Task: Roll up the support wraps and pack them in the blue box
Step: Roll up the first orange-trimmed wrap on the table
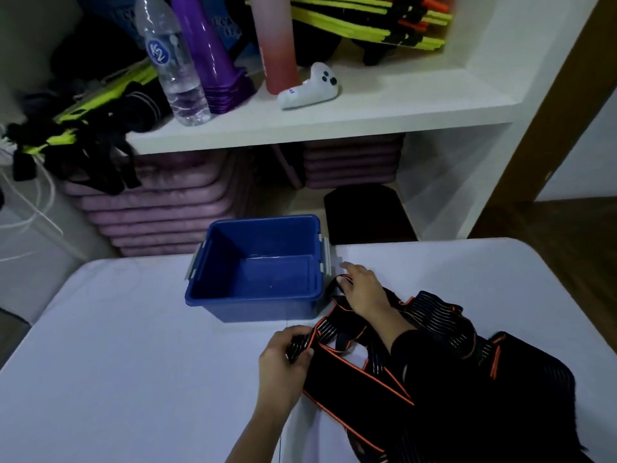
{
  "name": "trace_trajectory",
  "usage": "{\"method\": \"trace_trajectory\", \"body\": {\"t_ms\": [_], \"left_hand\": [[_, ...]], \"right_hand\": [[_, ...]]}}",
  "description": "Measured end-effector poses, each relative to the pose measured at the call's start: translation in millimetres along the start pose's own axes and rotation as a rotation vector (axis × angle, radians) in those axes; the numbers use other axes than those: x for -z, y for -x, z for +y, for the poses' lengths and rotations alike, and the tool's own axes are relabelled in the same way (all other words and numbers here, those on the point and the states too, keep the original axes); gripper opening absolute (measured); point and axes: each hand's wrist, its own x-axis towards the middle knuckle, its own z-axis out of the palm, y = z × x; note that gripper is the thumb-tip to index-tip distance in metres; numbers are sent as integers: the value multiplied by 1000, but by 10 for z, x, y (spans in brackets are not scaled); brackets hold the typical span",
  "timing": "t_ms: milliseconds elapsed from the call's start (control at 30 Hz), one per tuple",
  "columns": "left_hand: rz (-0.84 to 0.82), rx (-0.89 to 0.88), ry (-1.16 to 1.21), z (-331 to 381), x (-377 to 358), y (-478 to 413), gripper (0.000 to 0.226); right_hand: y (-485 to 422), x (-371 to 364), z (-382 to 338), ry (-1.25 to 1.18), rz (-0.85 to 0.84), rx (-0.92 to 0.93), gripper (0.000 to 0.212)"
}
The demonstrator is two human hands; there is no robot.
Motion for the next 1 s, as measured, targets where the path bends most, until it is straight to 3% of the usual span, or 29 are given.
{"method": "trace_trajectory", "body": {"t_ms": [200,367,467,700,1000], "left_hand": [[-33,11,25,-52,10,-84,36],[-46,7,19,-76,51,-17,37],[-59,25,28,-42,95,45,35],[-98,-9,76,294,248,193,47],[-32,-276,151,1186,707,173,51]], "right_hand": [[-186,-141,59,-5,-23,-37,28],[-106,-156,77,-186,39,-114,12],[-26,-44,71,-352,54,-123,13],[374,652,-98,-545,153,-35,14],[990,1820,-617,-652,138,170,23]]}}
